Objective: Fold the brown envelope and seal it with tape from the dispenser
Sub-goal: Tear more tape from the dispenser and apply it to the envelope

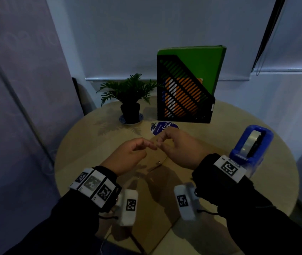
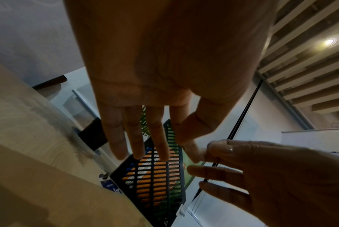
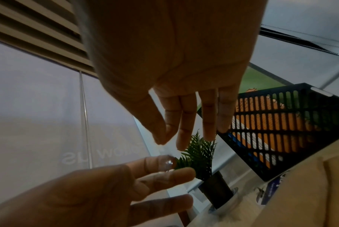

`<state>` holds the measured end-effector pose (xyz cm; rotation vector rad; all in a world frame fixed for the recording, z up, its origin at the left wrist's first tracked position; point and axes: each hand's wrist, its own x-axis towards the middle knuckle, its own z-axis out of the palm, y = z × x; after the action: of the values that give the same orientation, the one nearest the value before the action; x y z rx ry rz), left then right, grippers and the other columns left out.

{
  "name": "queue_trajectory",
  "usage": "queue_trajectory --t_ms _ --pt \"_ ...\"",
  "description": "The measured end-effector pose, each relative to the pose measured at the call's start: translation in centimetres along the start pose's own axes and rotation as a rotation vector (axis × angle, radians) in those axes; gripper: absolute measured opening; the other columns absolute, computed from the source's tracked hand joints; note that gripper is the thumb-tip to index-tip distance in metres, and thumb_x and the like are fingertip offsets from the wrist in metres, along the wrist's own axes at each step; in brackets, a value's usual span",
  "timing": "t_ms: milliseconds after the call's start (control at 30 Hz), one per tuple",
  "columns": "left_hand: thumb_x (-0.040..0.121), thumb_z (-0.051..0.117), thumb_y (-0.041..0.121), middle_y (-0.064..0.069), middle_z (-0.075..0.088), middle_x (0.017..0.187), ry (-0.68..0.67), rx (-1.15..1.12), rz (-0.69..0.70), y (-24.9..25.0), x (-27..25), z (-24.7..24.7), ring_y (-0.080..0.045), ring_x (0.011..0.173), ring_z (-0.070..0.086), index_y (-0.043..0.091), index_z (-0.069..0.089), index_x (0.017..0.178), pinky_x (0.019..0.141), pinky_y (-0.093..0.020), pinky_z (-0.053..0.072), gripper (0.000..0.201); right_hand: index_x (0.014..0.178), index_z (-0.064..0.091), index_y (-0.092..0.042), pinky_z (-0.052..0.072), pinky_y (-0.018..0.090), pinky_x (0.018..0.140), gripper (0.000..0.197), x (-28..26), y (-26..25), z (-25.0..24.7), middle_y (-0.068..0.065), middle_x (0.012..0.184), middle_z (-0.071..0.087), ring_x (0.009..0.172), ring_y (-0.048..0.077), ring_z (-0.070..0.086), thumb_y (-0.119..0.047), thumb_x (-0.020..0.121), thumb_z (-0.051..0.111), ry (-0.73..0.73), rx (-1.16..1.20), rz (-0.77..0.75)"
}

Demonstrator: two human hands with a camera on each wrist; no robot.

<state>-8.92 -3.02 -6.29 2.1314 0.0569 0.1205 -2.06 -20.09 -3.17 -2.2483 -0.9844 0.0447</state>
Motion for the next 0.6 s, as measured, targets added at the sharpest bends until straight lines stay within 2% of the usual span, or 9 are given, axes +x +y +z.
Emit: queue_trajectory --t_ms 67,133,267,333,400,433,500,533,600 --pt "0.09 0.045 -0.002 0.005 0.06 0.126 -0.009 0.044 -0.008 0.1 0.2 0.1 -0.009 0.125 0.048 0.027 0.063 0.105 0.097 -0.029 0.043 0.037 0.092 0.054 -0.02 0.038 0.024 0.079 0.004 -0.1 0.0 0.2 -0.001 0.108 0.054 0.098 0.012 0.049 -0.02 0.095 0.051 -0.016 -0.036 -0.017" --pt "0.091 0.044 0.0 0.002 0.058 0.129 -0.016 0.12 -0.022 0.2 0.6 0.0 -0.011 0.126 0.048 0.024 0.062 0.114 0.096 -0.028 0.042 0.037 0.091 0.05 -0.02 0.038 0.021 0.071 0.006 -0.1 0.1 0.6 -0.002 0.102 0.052 0.093 0.012 0.047 -0.016 0.096 0.049 -0.031 -0.038 -0.017" --pt "0.094 0.044 0.007 0.0 0.05 0.141 -0.081 0.359 -0.134 -0.6 1.7 -1.0 -0.016 0.128 0.047 0.019 0.049 0.135 0.104 -0.03 0.039 0.043 0.088 0.052 -0.018 0.036 0.017 0.064 0.012 -0.1 0.5 0.6 -0.006 0.087 0.051 0.082 0.009 0.047 -0.02 0.099 0.047 -0.038 0.077 0.097" --pt "0.094 0.045 0.008 0.0 0.05 0.142 -0.154 0.467 -0.188 -1.1 2.1 -1.4 -0.017 0.128 0.048 0.019 0.05 0.135 0.106 -0.03 0.037 0.042 0.079 0.05 -0.019 0.033 0.016 0.058 0.02 0.1 0.9 0.5 -0.008 0.076 0.047 0.07 0.006 0.045 -0.023 0.099 0.047 -0.047 0.133 0.186" --pt "0.096 0.047 0.015 -0.001 0.049 0.141 -0.242 0.568 -0.227 -1.2 2.4 -1.6 -0.017 0.126 0.048 0.022 0.054 0.132 0.108 -0.033 0.037 0.038 0.073 0.049 -0.017 0.031 0.019 0.057 0.026 0.4 1.5 0.6 -0.004 0.072 0.046 0.065 0.008 0.042 -0.024 0.098 0.049 -0.08 0.191 0.289" --pt "0.097 0.047 0.019 -0.001 0.048 0.141 -0.281 0.613 -0.231 -1.3 2.5 -1.6 -0.018 0.125 0.049 0.024 0.056 0.131 0.108 -0.033 0.037 0.036 0.076 0.054 -0.012 0.032 0.021 0.059 0.025 0.6 1.9 0.8 0.0 0.074 0.048 0.068 0.012 0.044 -0.023 0.098 0.05 -0.096 0.224 0.338" --pt "0.099 0.043 0.019 -0.001 0.048 0.142 -0.346 0.696 -0.208 -1.4 2.9 -1.3 -0.018 0.126 0.048 0.024 0.057 0.131 0.107 -0.031 0.036 0.035 0.094 0.063 0.001 0.038 0.026 0.074 0.023 1.0 2.5 1.1 0.005 0.09 0.054 0.085 0.017 0.049 -0.02 0.096 0.052 -0.111 0.319 0.414" --pt "0.1 0.042 0.016 0.0 0.048 0.142 -0.376 0.723 -0.194 -1.5 3.0 -1.1 -0.017 0.127 0.047 0.024 0.057 0.131 0.108 -0.03 0.035 0.036 0.101 0.064 0.002 0.038 0.028 0.082 0.024 1.1 2.7 1.2 0.005 0.097 0.056 0.092 0.017 0.05 -0.018 0.095 0.053 -0.118 0.367 0.446" --pt "0.099 0.041 0.01 0.003 0.049 0.144 -0.434 0.757 -0.173 -1.6 3.3 -0.8 -0.016 0.13 0.046 0.022 0.057 0.132 0.11 -0.03 0.034 0.039 0.105 0.066 -0.001 0.039 0.03 0.088 0.023 1.4 2.9 1.5 0.004 0.108 0.06 0.101 0.02 0.053 -0.016 0.093 0.054 -0.145 0.416 0.495"
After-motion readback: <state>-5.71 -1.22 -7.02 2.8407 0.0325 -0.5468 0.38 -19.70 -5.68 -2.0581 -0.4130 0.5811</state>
